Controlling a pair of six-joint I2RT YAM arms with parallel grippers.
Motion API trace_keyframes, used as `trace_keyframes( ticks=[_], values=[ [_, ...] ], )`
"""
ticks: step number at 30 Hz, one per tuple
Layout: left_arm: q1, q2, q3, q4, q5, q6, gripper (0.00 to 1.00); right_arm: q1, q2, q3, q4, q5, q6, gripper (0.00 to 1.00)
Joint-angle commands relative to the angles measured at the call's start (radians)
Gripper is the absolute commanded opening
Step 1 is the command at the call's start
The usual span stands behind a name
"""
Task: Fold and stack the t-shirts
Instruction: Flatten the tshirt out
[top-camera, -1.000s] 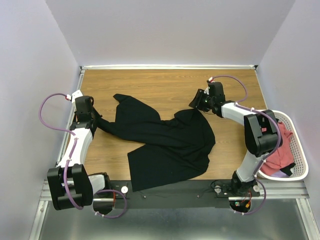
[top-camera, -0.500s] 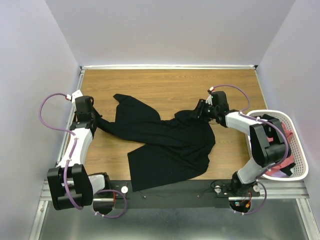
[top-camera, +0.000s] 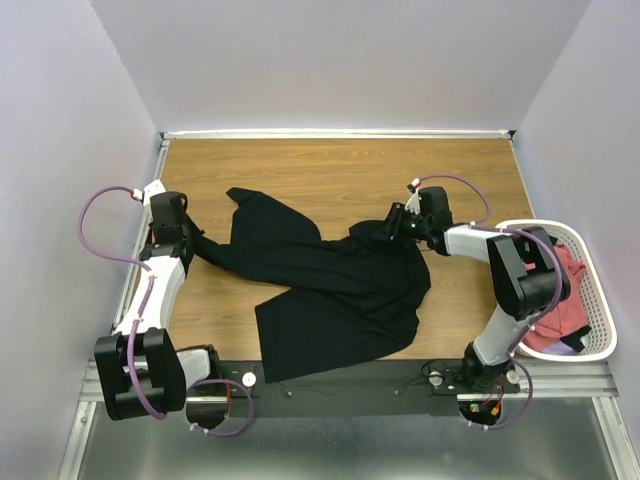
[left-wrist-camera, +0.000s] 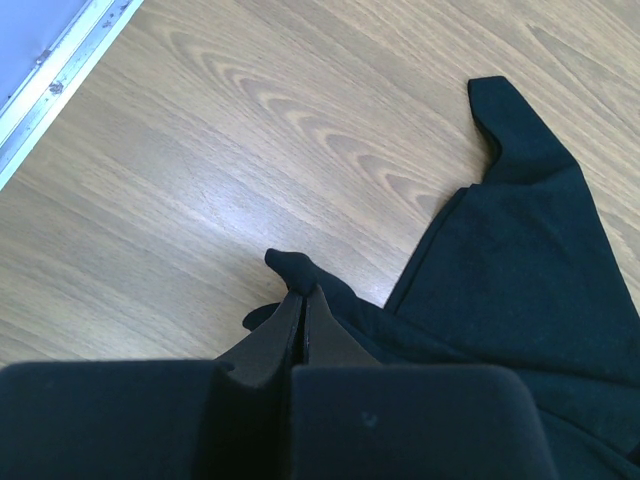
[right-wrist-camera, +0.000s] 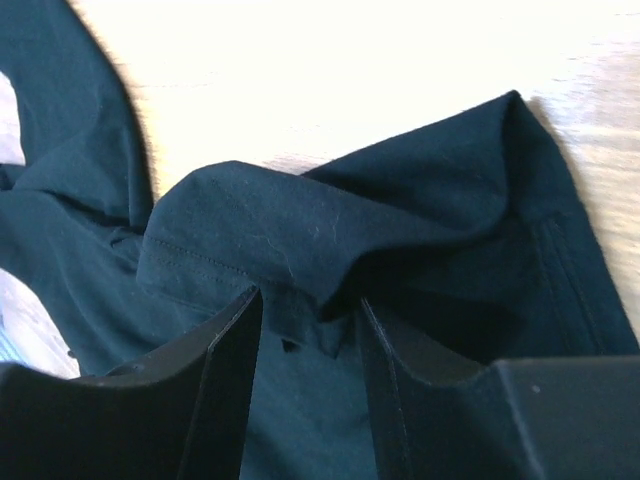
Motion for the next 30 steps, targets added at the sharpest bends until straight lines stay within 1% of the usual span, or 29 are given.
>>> trace_keyframes(
  ticks=[1,10,21,22,25,26,27,30],
  values=[
    [0.001,-0.008,-0.003,0.021,0.014,0.008,0.0,0.004,0.042,-0.007,0.081,-0.079,-0.005,0.5],
    [-0.001,-0.007,-0.003,0.021,0.012,0.008,0.0,0.004,0.07,-0.013,0.121,-0.142,-0.047,0.5],
    [-0.001,-0.008,-0.003,0.019,0.006,0.008,0.0,0.004,0.079,-0.038,0.13,-0.129,-0.087,0.5],
    [0.001,-0.008,-0.003,0.018,0.006,0.01,0.0,0.003,0.079,-0.039,0.13,-0.132,-0.088,0.49],
    [0.001,-0.01,-0.003,0.016,0.005,0.01,0.0,0.001,0.079,-0.035,0.128,-0.137,-0.091,0.39],
    [0.001,-0.008,-0.003,0.018,0.005,0.01,0.0,0.003,0.079,-0.035,0.128,-0.137,-0.093,0.38],
    [-0.001,-0.01,-0.003,0.018,0.005,0.01,0.0,0.003,0.078,-0.035,0.125,-0.135,-0.096,0.33],
    [-0.001,-0.011,-0.003,0.018,0.003,0.01,0.0,0.003,0.075,-0.04,0.125,-0.135,-0.097,0.28]
  ],
)
